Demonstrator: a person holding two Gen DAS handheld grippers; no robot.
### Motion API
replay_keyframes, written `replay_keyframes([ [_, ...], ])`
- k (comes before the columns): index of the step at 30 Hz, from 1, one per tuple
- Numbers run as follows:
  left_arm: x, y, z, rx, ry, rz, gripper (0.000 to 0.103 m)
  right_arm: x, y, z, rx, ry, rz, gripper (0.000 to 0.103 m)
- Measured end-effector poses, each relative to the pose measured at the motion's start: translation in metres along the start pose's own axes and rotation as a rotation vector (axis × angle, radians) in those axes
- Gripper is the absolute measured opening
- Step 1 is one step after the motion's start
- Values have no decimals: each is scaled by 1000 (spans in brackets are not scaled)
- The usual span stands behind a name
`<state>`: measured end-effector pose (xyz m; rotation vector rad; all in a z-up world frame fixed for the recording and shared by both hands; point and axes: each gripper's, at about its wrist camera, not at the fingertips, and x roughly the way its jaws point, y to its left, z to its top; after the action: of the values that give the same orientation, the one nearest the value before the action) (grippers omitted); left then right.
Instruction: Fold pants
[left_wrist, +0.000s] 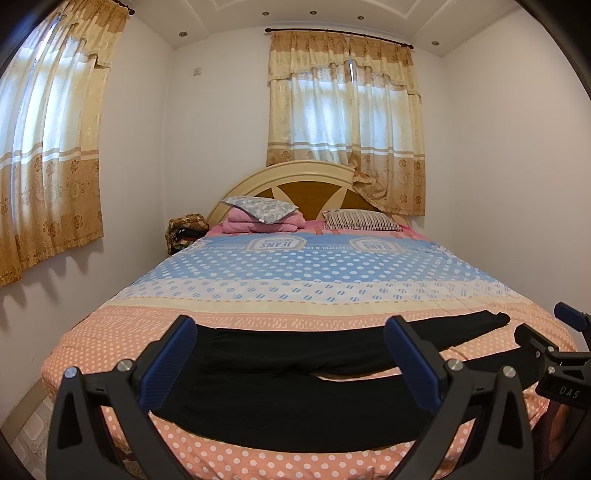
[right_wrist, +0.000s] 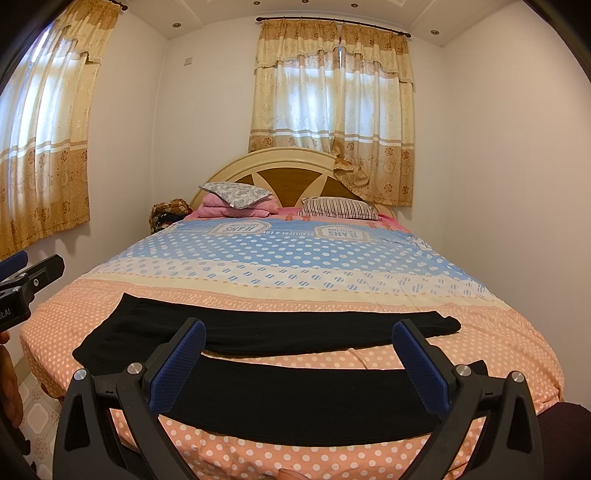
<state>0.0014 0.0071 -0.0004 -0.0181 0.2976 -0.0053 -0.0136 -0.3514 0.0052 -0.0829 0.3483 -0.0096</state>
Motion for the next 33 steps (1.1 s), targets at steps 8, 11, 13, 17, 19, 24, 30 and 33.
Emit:
replay_keyframes([
  [8,0,2,1,-2,0,2,103,0,-2,2,0,3,1,102],
  [11,1,3,1,-4,4,3,103,0,-2,2,-1,4,1,102],
  [13,1,3,1,-3,4,4,103,0,-3,2,-4,3,1,102],
  [17,2,5,1,-4,8,5,103,2,-3,3,-7,10,1,102],
  [19,2,6,0,-3,9,6,103,2,-2,4,-9,11,0,102],
  [24,5,4,-1,-3,17,9,103,5,-1,4,-11,17,-1,102],
  [30,11,4,-4,-2,34,11,103,11,3,2,-16,33,-4,102],
  [33,14,3,-7,-1,45,13,103,13,4,-1,-20,42,-3,102],
])
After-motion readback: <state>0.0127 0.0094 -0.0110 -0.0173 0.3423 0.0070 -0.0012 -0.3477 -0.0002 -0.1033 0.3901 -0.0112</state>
